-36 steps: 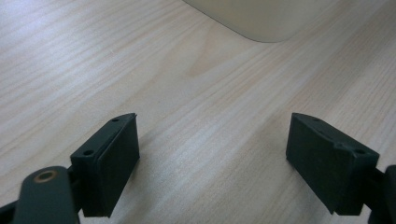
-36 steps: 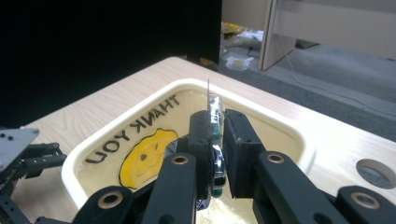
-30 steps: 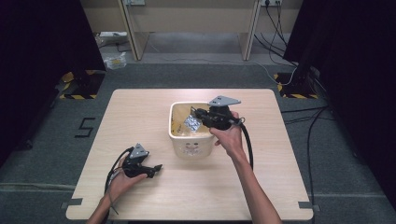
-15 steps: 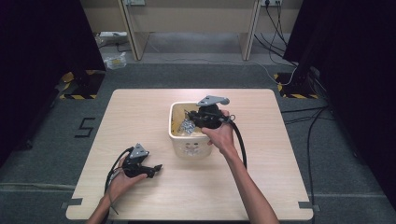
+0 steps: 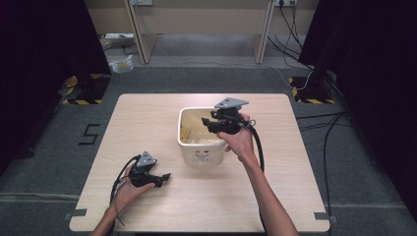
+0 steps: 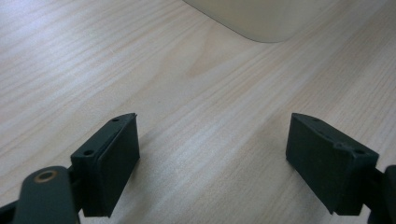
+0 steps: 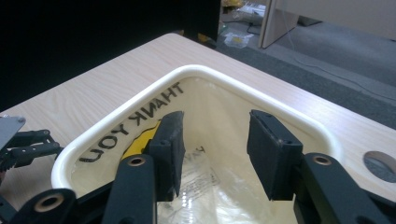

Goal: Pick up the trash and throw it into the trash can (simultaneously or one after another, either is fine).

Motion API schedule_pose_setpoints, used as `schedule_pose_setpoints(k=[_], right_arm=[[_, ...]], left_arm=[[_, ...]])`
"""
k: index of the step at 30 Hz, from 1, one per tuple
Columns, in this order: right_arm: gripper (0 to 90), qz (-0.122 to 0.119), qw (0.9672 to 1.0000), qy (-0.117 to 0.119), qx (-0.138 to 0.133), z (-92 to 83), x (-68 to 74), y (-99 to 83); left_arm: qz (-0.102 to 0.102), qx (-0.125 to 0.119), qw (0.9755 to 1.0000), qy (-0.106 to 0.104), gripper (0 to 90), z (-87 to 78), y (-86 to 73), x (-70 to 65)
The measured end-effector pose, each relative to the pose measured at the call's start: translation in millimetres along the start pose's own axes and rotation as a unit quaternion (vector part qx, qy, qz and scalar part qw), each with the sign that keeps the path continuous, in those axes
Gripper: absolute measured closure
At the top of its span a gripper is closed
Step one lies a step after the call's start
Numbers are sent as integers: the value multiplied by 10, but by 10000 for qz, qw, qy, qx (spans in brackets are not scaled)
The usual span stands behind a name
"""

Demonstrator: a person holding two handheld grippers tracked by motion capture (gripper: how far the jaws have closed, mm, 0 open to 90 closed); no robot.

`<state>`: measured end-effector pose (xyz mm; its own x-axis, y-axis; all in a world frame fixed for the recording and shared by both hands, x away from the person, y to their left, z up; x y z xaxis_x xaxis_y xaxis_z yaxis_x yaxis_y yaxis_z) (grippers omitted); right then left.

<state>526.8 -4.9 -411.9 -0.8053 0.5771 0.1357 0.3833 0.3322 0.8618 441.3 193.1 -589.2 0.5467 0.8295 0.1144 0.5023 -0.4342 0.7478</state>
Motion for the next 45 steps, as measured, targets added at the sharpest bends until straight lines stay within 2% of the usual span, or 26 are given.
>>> schedule_pose_setpoints(k=[2, 9, 13, 45], right_arm=[[521, 1, 10000, -54, -69, -106, -36, 2], [460, 15, 9995, -290, -141, -300, -122, -28], [433, 20, 9993, -341, -163, -384, -144, -49], [343, 313, 9970, -696, -114, -740, -384, -469]], left_arm=[[1, 0, 10000, 1, 164, 0, 0, 0], [0, 0, 10000, 1, 164, 0, 0, 0], [0, 0, 10000, 1, 164, 0, 0, 0], [6, -8, 10000, 8, 163, 2, 1, -1]])
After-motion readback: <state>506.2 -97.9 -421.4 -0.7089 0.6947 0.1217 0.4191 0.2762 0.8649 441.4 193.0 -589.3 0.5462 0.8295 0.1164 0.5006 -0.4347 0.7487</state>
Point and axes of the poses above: each handheld gripper's, and its own axes: z roughly forward along the jaws, y roughly out of its top, x roughly to its left, the point moved 10 cm from there along z, roughly forward along the jaws, and after that the axes turned 12 degrees about y, right-handed, at the moved point
